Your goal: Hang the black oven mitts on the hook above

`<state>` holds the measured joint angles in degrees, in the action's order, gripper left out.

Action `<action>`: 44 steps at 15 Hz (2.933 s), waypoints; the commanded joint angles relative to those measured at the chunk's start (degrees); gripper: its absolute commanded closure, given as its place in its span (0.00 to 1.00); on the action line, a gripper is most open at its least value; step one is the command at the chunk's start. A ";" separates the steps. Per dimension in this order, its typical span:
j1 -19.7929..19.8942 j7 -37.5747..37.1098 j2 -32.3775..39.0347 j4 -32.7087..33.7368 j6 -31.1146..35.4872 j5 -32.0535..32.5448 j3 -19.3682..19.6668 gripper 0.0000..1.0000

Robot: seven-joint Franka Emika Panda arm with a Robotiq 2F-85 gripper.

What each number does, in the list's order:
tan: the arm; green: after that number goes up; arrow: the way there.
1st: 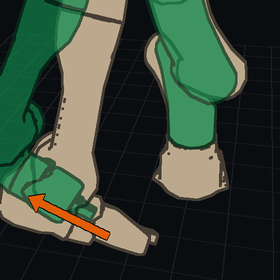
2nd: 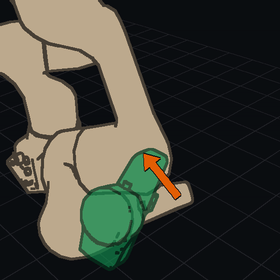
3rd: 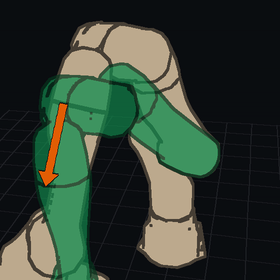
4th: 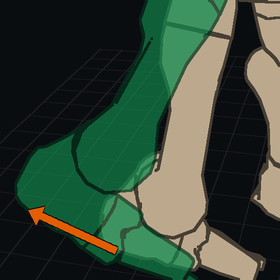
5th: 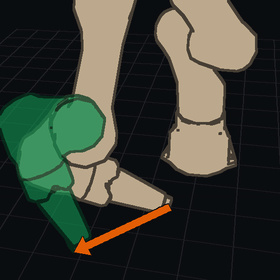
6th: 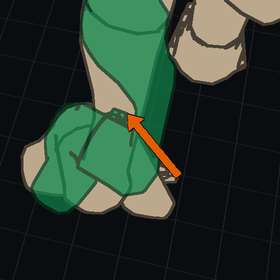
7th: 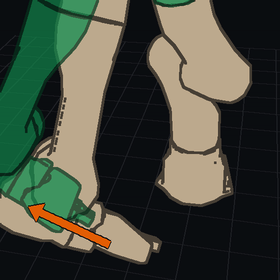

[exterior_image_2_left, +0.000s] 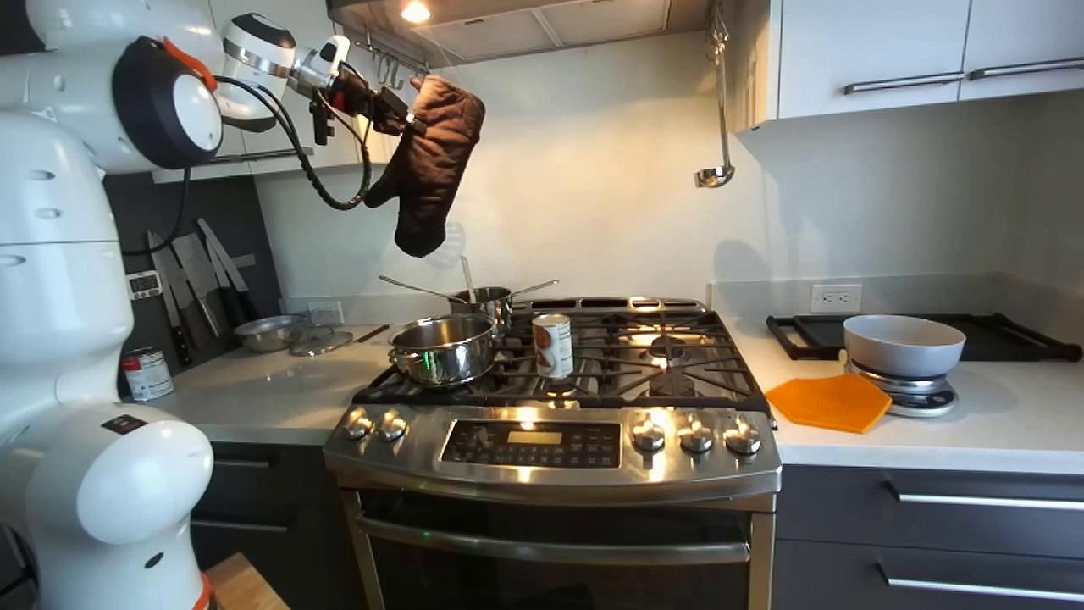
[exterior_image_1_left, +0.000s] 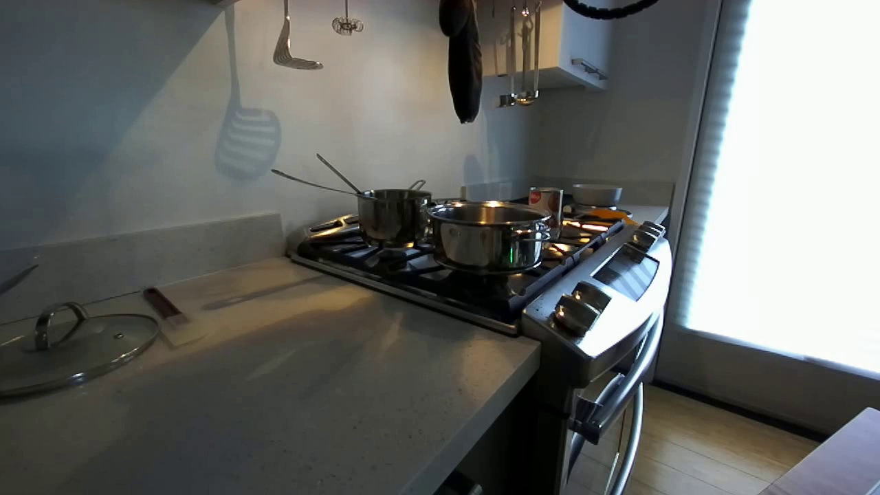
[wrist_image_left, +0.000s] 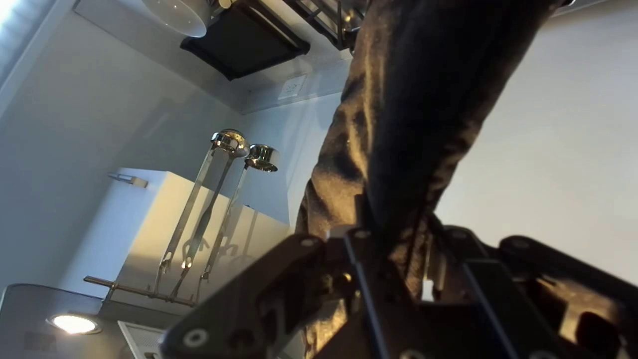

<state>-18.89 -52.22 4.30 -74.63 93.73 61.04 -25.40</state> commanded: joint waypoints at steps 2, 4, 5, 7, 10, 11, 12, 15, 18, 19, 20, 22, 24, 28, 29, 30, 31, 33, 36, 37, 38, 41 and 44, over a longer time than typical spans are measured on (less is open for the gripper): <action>0.00 0.00 0.00 0.00 0.00 0.00 0.00 0.79; -0.12 0.45 -0.07 0.00 0.14 -0.27 -0.16 0.95; -0.24 1.17 -0.28 -0.30 1.10 -0.23 -0.35 0.95; -0.72 2.68 -0.48 -0.26 1.84 -0.45 -0.87 0.95; -1.60 2.82 -0.37 0.34 2.05 0.01 -1.73 0.95; -1.89 2.56 -0.29 0.53 1.73 0.57 -1.94 0.95; -2.12 2.60 -0.22 0.96 1.42 0.42 -2.14 0.95; -5.03 2.12 0.44 2.93 0.34 1.74 -0.16 0.95; -6.49 2.35 1.63 5.50 -0.11 3.77 0.19 0.95; -7.10 2.42 2.29 6.53 -0.44 4.88 0.19 0.95; -7.57 2.58 2.82 7.36 -0.50 5.65 0.22 0.95; -8.59 2.64 4.11 8.89 -0.75 7.54 0.49 0.95; -9.52 2.93 5.69 10.42 -0.80 9.18 1.03 0.95; -11.28 3.90 9.15 13.93 -0.56 11.70 2.68 0.95; -11.73 4.19 9.89 14.80 -0.63 11.82 3.09 0.95; -12.35 4.64 10.57 15.60 -0.98 11.85 3.41 0.95; -12.88 5.05 11.20 16.27 -1.09 11.84 3.81 0.95; -14.05 5.93 12.37 17.70 -1.54 11.48 4.49 0.95; -15.86 6.94 13.73 19.57 -2.14 11.34 5.78 0.95; -16.48 7.29 14.12 20.25 -2.41 11.29 6.29 0.95; -17.02 7.43 14.46 20.91 -2.71 11.37 6.85 0.95; -16.67 7.70 14.96 22.10 -3.87 11.93 5.85 0.95; -17.08 8.00 15.35 23.42 -4.19 12.37 5.84 0.95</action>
<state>-34.48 -45.77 18.29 -54.55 91.65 71.55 -19.78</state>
